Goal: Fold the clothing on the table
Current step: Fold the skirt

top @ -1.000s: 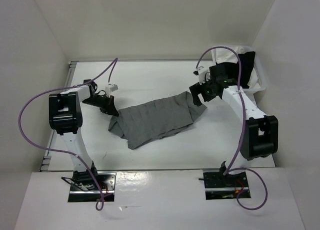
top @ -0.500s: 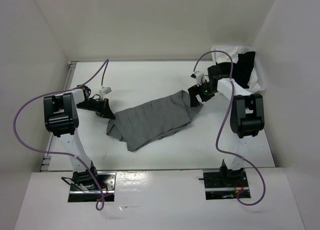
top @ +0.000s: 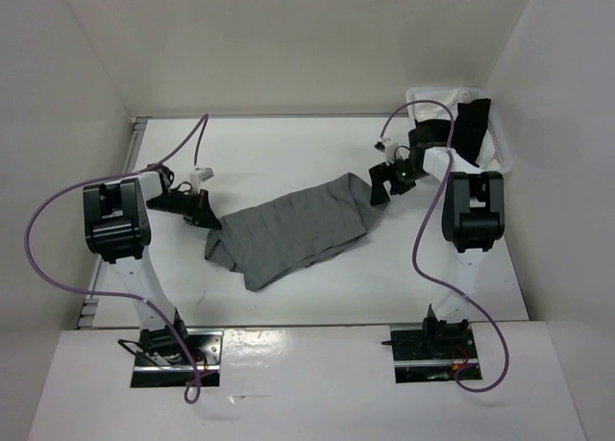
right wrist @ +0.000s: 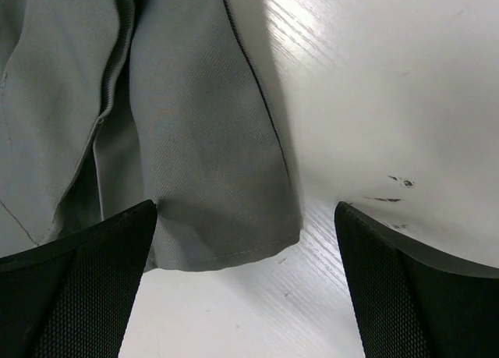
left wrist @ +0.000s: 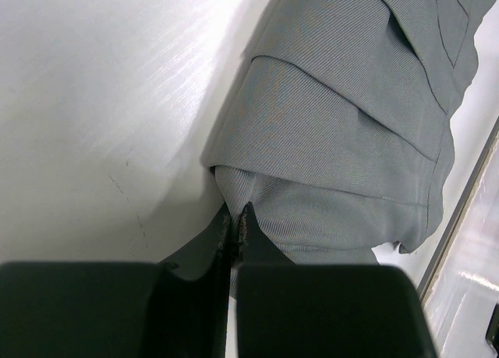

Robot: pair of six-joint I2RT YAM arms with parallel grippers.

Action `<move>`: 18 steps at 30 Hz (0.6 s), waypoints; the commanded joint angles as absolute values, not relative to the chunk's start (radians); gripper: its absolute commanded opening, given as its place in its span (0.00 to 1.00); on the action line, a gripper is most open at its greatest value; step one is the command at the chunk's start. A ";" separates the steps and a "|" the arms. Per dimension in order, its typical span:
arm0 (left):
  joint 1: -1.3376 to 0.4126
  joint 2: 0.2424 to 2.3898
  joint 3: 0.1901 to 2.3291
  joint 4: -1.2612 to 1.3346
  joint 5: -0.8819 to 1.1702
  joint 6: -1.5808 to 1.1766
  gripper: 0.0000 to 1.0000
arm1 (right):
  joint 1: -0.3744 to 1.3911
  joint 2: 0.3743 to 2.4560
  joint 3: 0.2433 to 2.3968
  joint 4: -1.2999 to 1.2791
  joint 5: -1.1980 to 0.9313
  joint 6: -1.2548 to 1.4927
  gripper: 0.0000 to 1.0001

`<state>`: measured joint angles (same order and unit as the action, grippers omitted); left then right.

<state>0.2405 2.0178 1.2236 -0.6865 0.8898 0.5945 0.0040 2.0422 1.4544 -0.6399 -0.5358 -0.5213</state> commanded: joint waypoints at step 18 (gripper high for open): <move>0.247 2.006 1.192 -0.624 0.859 0.615 0.00 | 0.113 2.123 1.494 -0.767 -0.713 -0.565 0.95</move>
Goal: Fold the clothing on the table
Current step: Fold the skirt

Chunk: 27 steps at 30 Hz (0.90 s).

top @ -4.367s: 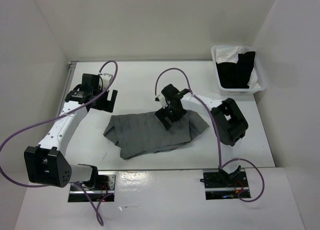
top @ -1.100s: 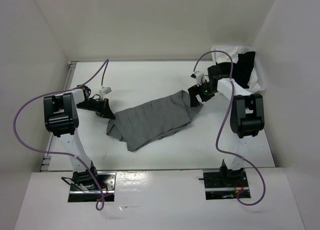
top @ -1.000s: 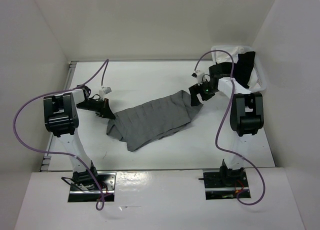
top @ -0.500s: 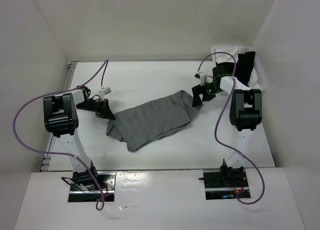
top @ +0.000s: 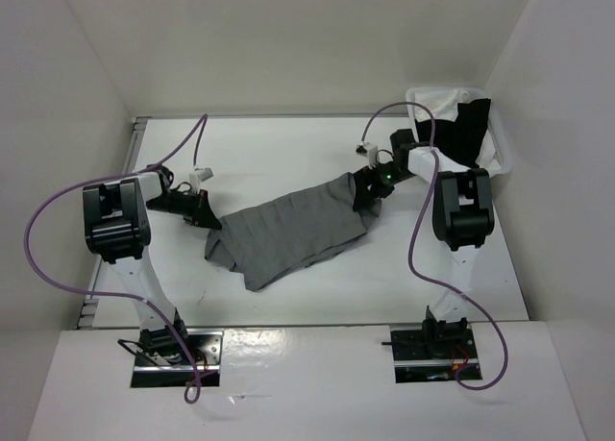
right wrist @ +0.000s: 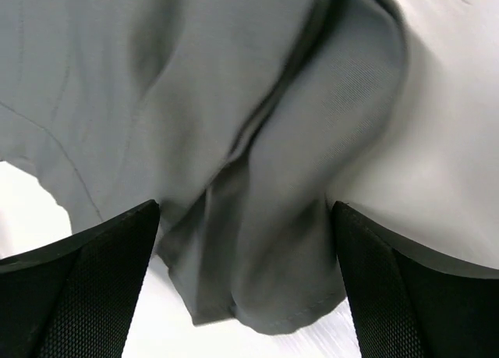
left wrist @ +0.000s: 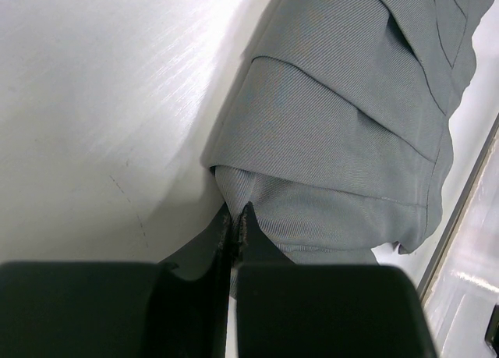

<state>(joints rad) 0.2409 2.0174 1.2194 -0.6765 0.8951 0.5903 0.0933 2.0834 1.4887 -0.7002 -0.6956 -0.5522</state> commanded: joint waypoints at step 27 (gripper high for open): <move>0.265 1.960 1.143 -0.595 0.887 0.624 0.00 | 0.175 2.088 1.542 -0.839 -0.649 -0.500 0.57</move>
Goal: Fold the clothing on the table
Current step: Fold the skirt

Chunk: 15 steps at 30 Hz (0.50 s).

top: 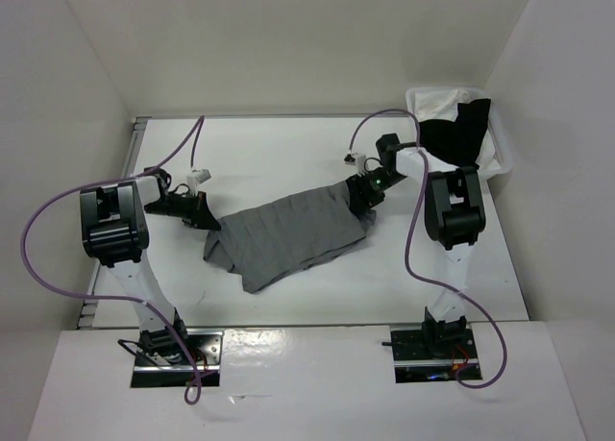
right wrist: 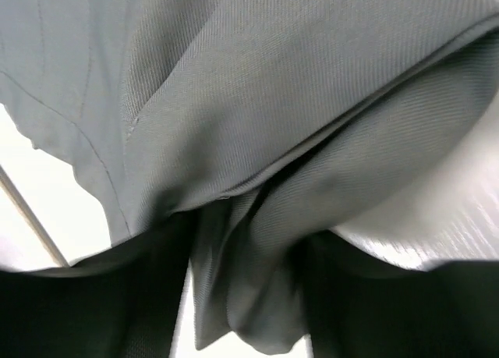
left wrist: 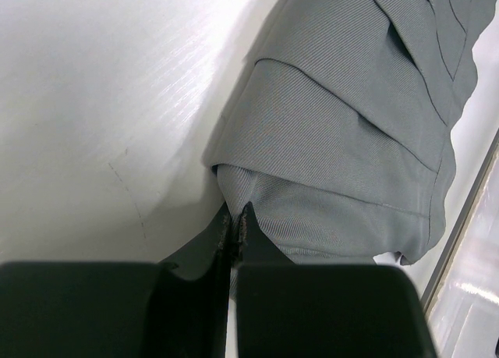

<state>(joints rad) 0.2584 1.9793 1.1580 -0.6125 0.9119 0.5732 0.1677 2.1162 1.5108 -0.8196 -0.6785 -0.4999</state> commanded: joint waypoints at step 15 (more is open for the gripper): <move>0.265 1.951 1.134 -0.595 0.896 0.634 0.00 | 0.055 2.079 1.554 -0.877 -0.653 -0.548 0.68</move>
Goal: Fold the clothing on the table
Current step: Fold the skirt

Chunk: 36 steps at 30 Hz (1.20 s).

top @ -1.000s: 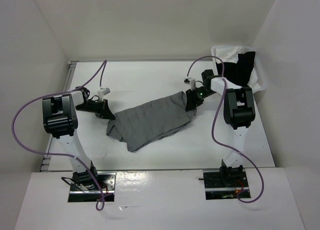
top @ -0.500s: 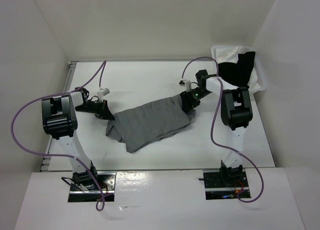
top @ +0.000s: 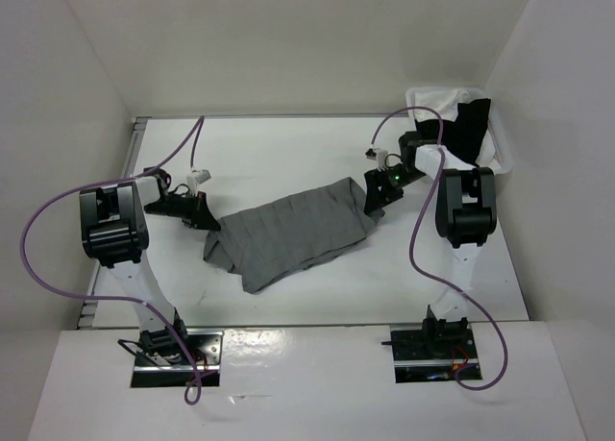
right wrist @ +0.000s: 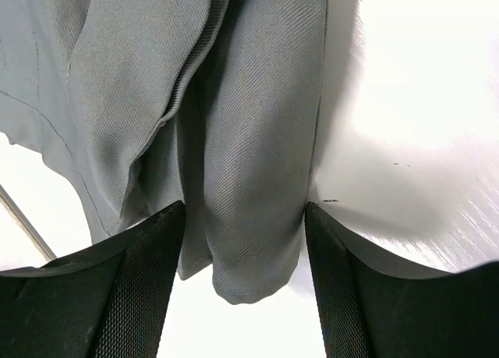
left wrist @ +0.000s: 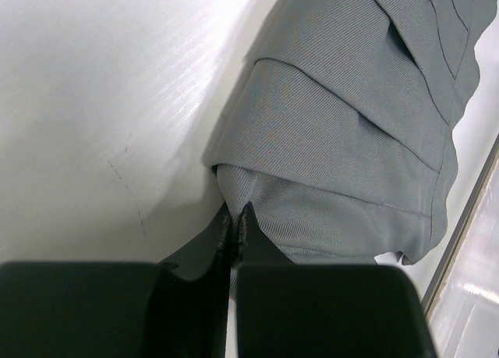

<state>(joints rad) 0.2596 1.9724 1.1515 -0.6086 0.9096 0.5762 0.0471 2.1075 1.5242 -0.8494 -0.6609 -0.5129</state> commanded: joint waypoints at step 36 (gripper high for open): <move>0.265 1.979 1.152 -0.623 0.905 0.661 0.00 | 0.046 2.307 1.713 -1.243 -0.971 -0.804 0.78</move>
<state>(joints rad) 0.2596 1.9728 1.1511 -0.6136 0.9138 0.6025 0.0231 2.3081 1.6981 -1.2335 -0.9760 -0.8028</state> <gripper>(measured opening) 0.018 0.774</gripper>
